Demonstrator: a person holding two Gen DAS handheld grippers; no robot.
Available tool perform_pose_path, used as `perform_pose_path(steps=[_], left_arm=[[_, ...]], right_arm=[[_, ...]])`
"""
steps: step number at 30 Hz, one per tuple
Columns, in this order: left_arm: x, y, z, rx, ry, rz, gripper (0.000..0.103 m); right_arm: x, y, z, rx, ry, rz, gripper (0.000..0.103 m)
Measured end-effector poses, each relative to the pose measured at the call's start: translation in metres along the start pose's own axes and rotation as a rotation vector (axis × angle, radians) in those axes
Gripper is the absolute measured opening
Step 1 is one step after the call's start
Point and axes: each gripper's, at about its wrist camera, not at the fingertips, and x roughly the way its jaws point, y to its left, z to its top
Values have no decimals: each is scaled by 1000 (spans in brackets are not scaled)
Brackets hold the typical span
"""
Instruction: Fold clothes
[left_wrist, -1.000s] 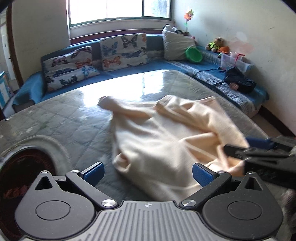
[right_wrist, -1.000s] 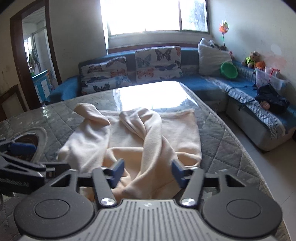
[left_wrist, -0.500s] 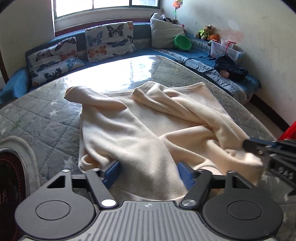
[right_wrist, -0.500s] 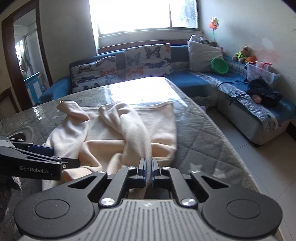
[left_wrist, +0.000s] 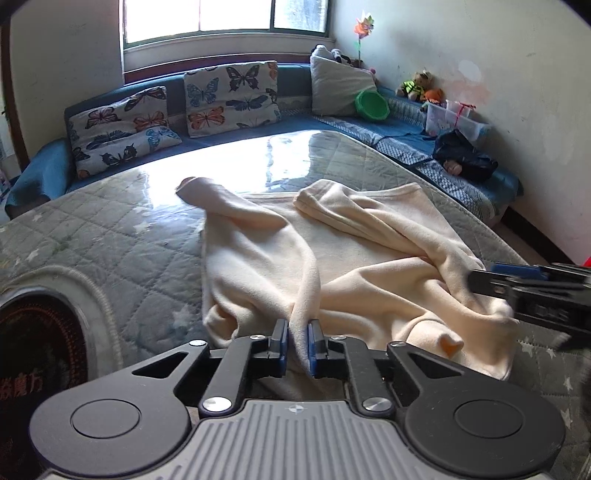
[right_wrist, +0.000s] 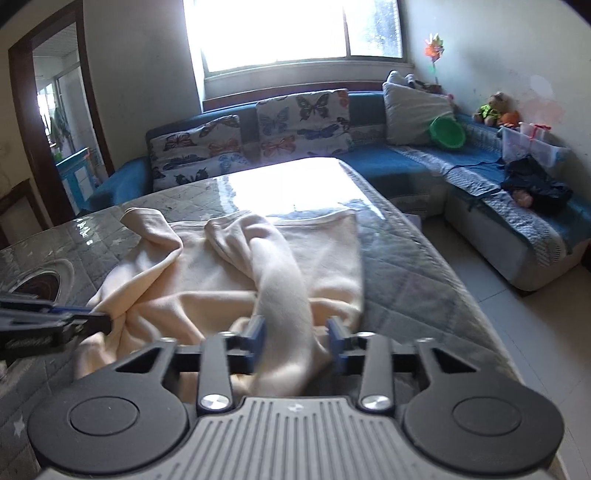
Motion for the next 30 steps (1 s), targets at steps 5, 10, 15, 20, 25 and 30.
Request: perform_pose_path(steps=[5, 10, 15, 20, 25, 30], left_arm=[[-18, 24, -11, -23, -6, 0, 11], [-40, 63, -23, -31, -8, -7, 11], [-69, 102, -40, -36, -16, -19, 7], [-94, 135, -59, -44, -8, -15, 5], [-107, 156, -70, -65, 15, -50, 6], [-111, 157, -57, -61, 1, -85, 23]], right_arm=[[21, 3, 4, 21, 39, 25, 33], [0, 10, -5, -15, 2, 39, 13], [-39, 14, -23, -24, -40, 31, 13], [-80, 11, -49, -8, -27, 31, 13], [-101, 4, -77, 17, 57, 1, 14], [-122, 9, -96, 3, 99, 5, 15]])
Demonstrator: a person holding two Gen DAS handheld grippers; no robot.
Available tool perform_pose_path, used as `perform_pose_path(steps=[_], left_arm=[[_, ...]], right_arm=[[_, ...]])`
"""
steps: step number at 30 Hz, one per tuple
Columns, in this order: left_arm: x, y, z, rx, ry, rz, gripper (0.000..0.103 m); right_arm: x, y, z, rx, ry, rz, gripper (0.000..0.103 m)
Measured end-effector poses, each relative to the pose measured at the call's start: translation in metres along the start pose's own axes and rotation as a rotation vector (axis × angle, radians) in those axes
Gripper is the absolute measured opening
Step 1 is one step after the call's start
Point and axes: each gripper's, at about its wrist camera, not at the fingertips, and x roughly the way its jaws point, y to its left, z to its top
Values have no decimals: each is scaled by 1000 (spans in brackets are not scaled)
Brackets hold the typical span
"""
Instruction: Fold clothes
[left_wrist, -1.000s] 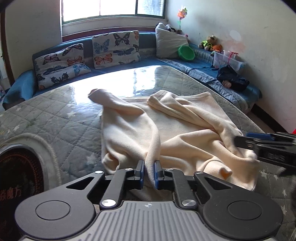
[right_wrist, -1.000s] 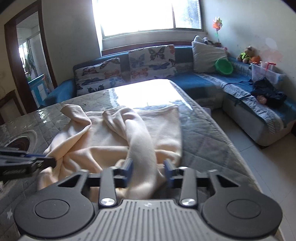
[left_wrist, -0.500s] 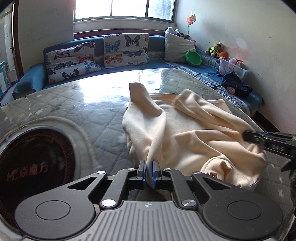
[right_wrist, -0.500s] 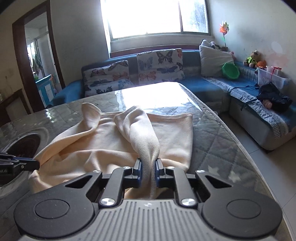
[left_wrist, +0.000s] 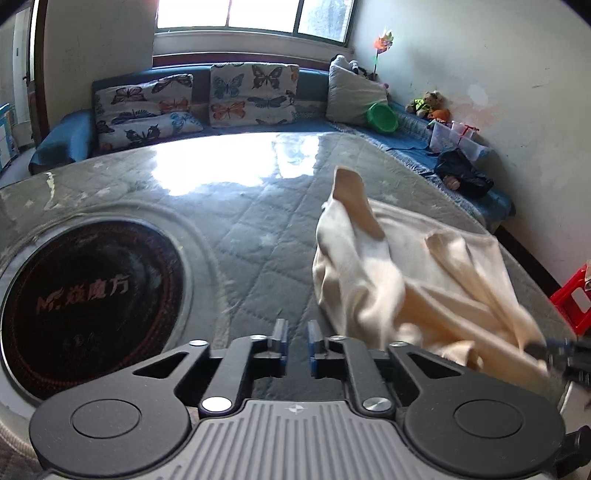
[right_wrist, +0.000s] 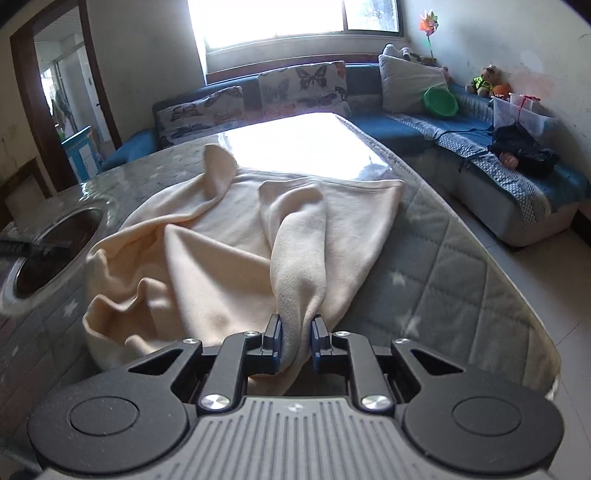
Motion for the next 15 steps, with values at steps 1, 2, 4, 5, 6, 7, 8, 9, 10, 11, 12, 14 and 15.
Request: perform_pose_path(steps=[1, 2, 4, 5, 6, 7, 8, 9, 10, 11, 12, 14, 15], left_arm=[[2, 2, 3, 5, 0, -10, 35], [4, 4, 7, 11, 1, -20, 43], [11, 6, 14, 27, 5, -32, 55], [16, 5, 17, 39, 8, -39, 56], [23, 7, 21, 56, 13, -45, 58], [32, 10, 23, 66, 20, -35, 59], [41, 9, 26, 62, 32, -22, 59], [50, 10, 29, 54, 48, -24, 59], [57, 10, 30, 46, 62, -26, 58], [63, 9, 31, 37, 75, -30, 56], [67, 10, 31, 34, 85, -37, 47], [71, 12, 30, 43, 95, -56, 31], [72, 9, 30, 43, 92, -58, 25]], right_arm=[[-3, 2, -1, -9, 4, 2, 17], [-5, 3, -1, -18, 7, 5, 20], [-11, 3, 0, -17, -4, -2, 26], [-12, 3, 2, -14, -11, -6, 28], [-14, 0, 5, -1, -26, -12, 33], [-14, -3, 7, 13, -38, -18, 41], [-13, -6, 9, 25, -45, -24, 44], [-11, -8, 11, 37, -53, -30, 45], [-10, -10, 12, 40, -58, -34, 47], [-6, -12, 13, 40, -60, -38, 48], [-1, -15, 15, 43, -63, -43, 52], [12, -16, 18, 48, -51, -42, 53], [19, -17, 19, 52, -44, -41, 53]])
